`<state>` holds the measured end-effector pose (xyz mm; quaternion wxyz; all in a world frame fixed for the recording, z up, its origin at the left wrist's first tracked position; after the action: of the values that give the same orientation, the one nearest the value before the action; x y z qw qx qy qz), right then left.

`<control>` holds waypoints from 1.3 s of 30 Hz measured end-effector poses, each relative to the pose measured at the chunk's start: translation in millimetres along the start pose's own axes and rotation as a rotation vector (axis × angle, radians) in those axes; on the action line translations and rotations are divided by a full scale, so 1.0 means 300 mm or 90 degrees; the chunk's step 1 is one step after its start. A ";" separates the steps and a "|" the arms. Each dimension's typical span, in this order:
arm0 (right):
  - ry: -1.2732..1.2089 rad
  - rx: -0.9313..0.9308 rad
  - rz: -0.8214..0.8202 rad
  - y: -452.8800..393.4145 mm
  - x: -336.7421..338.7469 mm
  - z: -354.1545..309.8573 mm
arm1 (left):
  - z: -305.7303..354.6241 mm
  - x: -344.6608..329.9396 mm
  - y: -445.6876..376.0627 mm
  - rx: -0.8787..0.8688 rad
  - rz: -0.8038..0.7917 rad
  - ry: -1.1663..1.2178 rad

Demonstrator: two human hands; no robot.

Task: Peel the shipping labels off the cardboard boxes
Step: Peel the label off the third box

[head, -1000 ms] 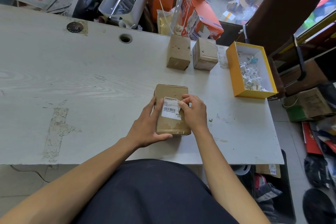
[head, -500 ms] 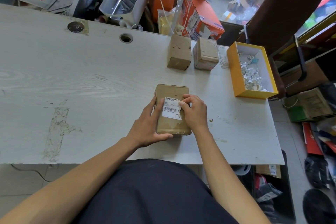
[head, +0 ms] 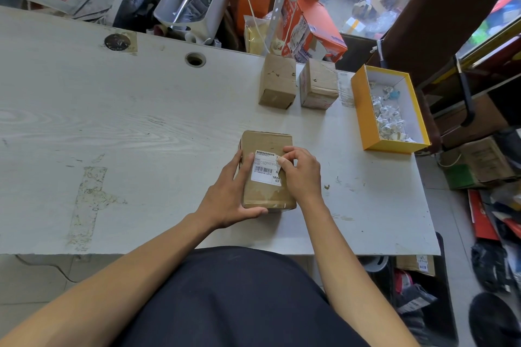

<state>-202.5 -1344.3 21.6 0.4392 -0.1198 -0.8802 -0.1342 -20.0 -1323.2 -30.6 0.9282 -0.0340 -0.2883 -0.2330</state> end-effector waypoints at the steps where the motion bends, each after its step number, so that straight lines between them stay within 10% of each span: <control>1: 0.000 -0.002 -0.001 0.000 -0.001 0.001 | 0.001 0.000 0.000 0.000 0.000 -0.001; 39: -0.013 0.000 0.003 0.000 0.001 0.004 | -0.002 -0.001 -0.001 -0.006 -0.002 -0.007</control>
<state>-203.6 -1343.9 21.1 0.4305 -0.1232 -0.8843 -0.1324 -20.0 -1323.4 -31.4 0.9260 -0.0392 -0.2926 -0.2353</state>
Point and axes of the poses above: each hand's wrist, its own y-axis away from the middle knuckle, its own x-axis out of the back of the hand, z = x × y, the point moved 2 cm from there along -y, towards the middle knuckle, and after that the axes turned 12 degrees about y, right-handed, at the moved point
